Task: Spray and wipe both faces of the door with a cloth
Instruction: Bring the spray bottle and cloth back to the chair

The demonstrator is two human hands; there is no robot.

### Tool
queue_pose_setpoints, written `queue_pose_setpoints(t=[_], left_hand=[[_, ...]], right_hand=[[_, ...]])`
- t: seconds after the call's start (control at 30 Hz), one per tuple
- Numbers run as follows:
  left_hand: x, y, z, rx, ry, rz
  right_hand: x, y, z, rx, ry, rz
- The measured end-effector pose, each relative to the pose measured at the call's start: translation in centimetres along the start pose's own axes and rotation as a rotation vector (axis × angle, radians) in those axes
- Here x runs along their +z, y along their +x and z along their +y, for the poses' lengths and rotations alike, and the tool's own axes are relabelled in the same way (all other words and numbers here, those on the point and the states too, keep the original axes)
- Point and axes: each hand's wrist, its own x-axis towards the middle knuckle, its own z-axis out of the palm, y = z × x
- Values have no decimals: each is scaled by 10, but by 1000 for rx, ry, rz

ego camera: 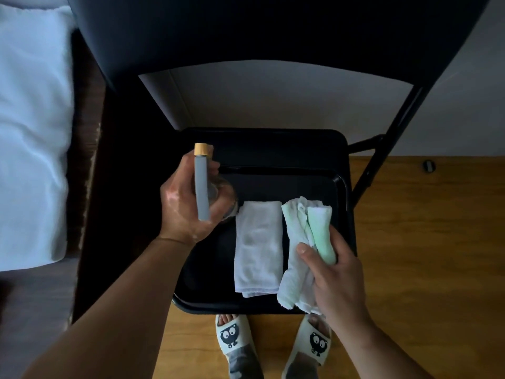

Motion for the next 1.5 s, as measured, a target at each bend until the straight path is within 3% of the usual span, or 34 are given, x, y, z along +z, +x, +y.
queue_pose_setpoints(t=[0.13,0.3,0.5,0.6,0.67,0.8,0.93,1.1,1.3,1.4,1.5], left_hand=[[3,-4,-8,32,-58,-10],[-7,-10,-8,-57,-35,-47],[-16,-96,31,-376,154,42],[8,-149,59,-327,101,-183],[33,-160,83,-458,-51,-411],[73,-140,93,-628,-240,-612],[87,-121,81,-628,-223,-648],[94,-122,55,-659,-43,-524],[94,-125,68,-511,302,-482],[92,-127,72,-314,551,-479],[94,-126,66,-3,627,-439]], right_hand=[[-1,5,8,-18,4,-26],[-3,3,10,-37,-28,-32],[-16,-5,10,-15,-56,-62],[-24,-9,9,21,-35,-74],[-29,-10,9,49,5,-96],[-37,-7,6,96,170,-190],[-46,7,6,97,114,-203],[-53,23,8,36,-137,-187],[-54,36,10,20,-351,-99],[-57,40,9,-20,-465,-95],[-61,36,9,-155,-674,-91]])
